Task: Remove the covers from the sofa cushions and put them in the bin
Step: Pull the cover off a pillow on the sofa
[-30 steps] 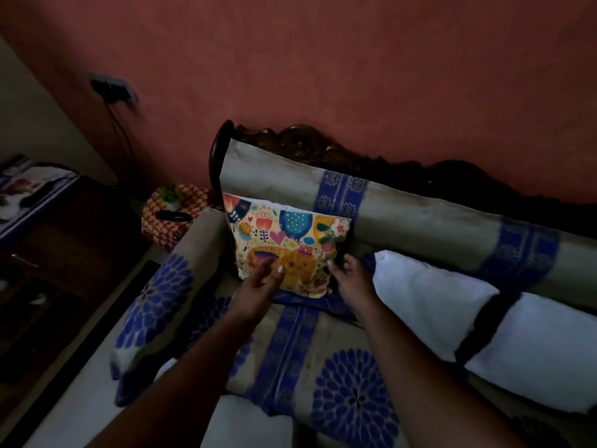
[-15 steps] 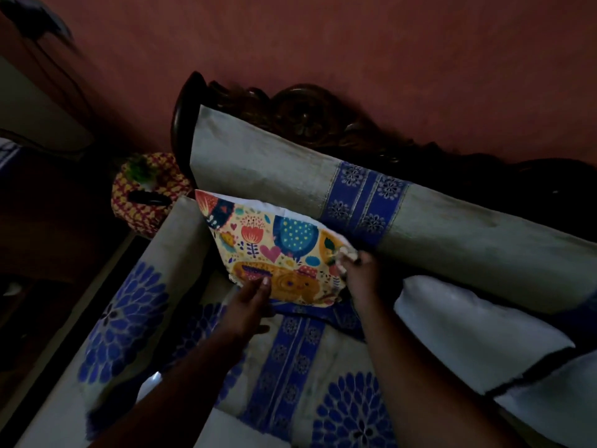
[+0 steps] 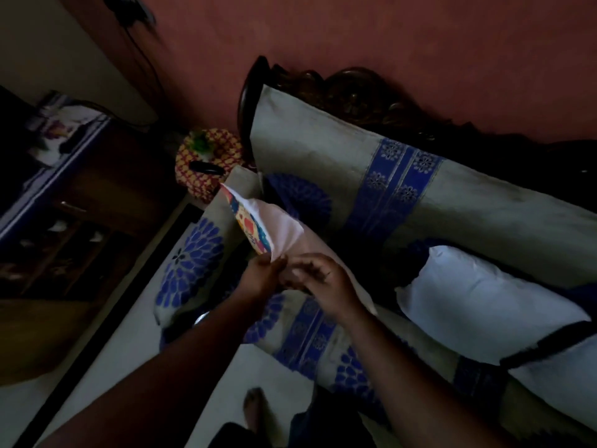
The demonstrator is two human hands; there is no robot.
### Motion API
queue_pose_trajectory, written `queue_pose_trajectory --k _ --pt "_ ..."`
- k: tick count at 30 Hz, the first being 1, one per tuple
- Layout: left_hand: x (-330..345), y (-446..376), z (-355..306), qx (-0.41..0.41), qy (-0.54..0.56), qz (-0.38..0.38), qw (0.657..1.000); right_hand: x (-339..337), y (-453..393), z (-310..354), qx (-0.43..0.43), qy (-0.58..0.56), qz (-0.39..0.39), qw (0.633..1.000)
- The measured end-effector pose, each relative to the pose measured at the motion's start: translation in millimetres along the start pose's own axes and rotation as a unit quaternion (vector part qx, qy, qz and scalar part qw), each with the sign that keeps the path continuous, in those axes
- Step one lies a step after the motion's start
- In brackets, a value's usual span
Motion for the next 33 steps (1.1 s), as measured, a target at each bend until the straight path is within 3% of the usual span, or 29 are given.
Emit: queue_pose_trajectory --k 4,10,14,20,27,33 --pt "-40 28 1 -0.020 0.054 0.057 0.997 10 14 14 -0.001 0.157 -0.023 0.987" --pt "-80 69 0 -0.002 0.073 0.106 0.992 35 63 42 -0.038 0.246 -0.034 0.968" --pt "-103 96 -1 0.017 0.049 0.154 0.987 56 111 53 -0.142 0.358 -0.067 0.920" --pt "-136 129 -2 0.069 -0.006 0.209 0.976 96 168 70 -0.228 0.418 -0.051 0.878" --pt "-159 160 -16 0.144 -0.075 0.236 0.958 140 211 84 -0.206 0.454 -0.177 0.849" --pt "-154 181 -33 0.205 -0.091 0.243 0.944 135 220 104 -0.226 0.476 -0.211 0.823"
Point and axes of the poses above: each hand's wrist, its own y-axis away from the middle knuckle, its own x-axis out of the palm, z = x × y, the point moved 1 cm from there along -y, towards the middle knuckle, and after that the axes turned 2 degrees about z, right-handed, at the moved point
